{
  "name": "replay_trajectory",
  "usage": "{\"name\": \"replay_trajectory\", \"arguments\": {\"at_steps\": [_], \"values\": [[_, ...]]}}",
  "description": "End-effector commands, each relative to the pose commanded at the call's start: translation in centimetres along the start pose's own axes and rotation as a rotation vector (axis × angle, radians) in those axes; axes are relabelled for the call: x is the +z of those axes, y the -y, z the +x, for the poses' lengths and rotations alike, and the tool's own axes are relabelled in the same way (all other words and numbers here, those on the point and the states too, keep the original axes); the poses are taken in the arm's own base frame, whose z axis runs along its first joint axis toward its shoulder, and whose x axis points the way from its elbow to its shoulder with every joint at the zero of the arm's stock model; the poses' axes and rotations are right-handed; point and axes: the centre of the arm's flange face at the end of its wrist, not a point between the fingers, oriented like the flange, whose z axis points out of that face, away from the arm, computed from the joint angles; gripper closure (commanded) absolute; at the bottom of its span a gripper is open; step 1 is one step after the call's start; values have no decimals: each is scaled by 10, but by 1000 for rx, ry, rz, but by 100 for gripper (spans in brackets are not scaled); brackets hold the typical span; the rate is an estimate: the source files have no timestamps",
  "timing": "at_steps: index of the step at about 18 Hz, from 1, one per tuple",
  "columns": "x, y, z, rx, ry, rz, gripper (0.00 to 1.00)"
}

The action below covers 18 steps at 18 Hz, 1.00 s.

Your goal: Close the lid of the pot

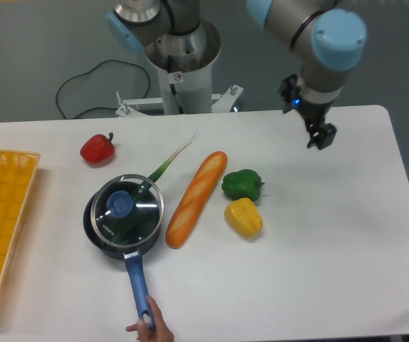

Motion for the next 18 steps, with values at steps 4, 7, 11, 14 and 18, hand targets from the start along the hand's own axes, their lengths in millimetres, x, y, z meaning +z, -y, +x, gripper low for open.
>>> {"name": "replay_trajectory", "arguments": {"at_steps": [4, 7, 11, 14, 18], "values": [[-11, -26, 16, 21, 16, -13, 0], [-18, -37, 25, 61, 17, -18, 0], [-23, -34, 27, 78, 20, -31, 0], [-24, -33, 27, 81, 21, -37, 0], [-25, -32, 27, 81, 24, -37, 0]]}}
